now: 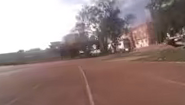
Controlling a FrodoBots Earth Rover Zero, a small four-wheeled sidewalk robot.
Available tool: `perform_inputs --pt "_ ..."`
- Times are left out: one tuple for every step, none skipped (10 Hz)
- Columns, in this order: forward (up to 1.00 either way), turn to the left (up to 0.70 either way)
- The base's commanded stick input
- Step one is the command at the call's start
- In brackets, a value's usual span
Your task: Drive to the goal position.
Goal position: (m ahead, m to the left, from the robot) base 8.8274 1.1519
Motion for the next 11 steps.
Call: perform_inputs --pt "0.7 0.0" --pt "0.7 0.0" --pt "0.7 0.0" --pt "0.7 0.0" --pt "0.7 0.0" --pt "0.7 0.0" --pt "0.7 0.0" --pt "0.7 0.0" --pt "0.7 0.0" --pt "0.7 0.0" --pt "0.7 0.0"
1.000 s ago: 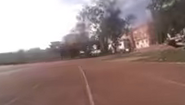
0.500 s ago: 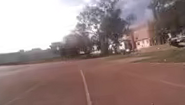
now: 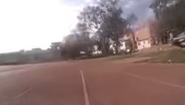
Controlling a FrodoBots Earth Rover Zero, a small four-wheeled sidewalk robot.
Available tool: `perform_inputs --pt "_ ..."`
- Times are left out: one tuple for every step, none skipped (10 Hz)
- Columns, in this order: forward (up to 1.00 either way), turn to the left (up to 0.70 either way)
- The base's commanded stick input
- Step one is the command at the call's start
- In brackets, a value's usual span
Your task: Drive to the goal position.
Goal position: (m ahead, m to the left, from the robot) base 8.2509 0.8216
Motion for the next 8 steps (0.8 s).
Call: perform_inputs --pt "0.7 0.0" --pt "0.7 0.0" --pt "0.7 0.0" --pt "0.7 0.0" --pt "0.7 0.0" --pt "0.7 0.0" --pt "0.7 0.0" --pt "0.7 0.0"
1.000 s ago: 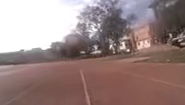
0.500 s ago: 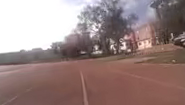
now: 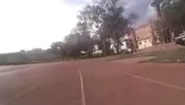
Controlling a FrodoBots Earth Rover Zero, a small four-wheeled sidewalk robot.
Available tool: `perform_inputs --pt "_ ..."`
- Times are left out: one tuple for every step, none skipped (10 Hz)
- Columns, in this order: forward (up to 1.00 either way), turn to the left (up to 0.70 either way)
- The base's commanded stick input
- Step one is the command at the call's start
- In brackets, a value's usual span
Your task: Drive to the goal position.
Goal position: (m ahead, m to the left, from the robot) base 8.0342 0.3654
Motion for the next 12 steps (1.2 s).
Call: perform_inputs --pt "0.7 0.0" --pt "0.7 0.0" --pt "0.7 0.0" --pt "0.7 0.0" --pt "0.7 0.0" --pt "0.7 0.0" --pt "0.7 0.0" --pt "0.7 0.0" --pt "0.7 0.0" --pt "0.7 0.0" --pt "0.7 0.0" --pt "0.7 0.0"
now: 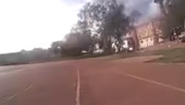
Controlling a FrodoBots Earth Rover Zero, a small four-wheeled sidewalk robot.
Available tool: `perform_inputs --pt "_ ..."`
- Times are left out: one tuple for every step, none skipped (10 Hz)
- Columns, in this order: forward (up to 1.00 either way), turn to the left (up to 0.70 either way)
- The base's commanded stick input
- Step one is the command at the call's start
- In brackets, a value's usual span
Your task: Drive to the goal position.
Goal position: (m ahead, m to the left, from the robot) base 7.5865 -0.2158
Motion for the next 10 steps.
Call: perform_inputs --pt "0.7 0.0" --pt "0.7 0.0" --pt "0.7 0.0" --pt "0.7 0.0" --pt "0.7 0.0" --pt "0.7 0.0" --pt "0.7 0.0" --pt "0.7 0.0" --pt "0.7 0.0" --pt "0.7 0.0"
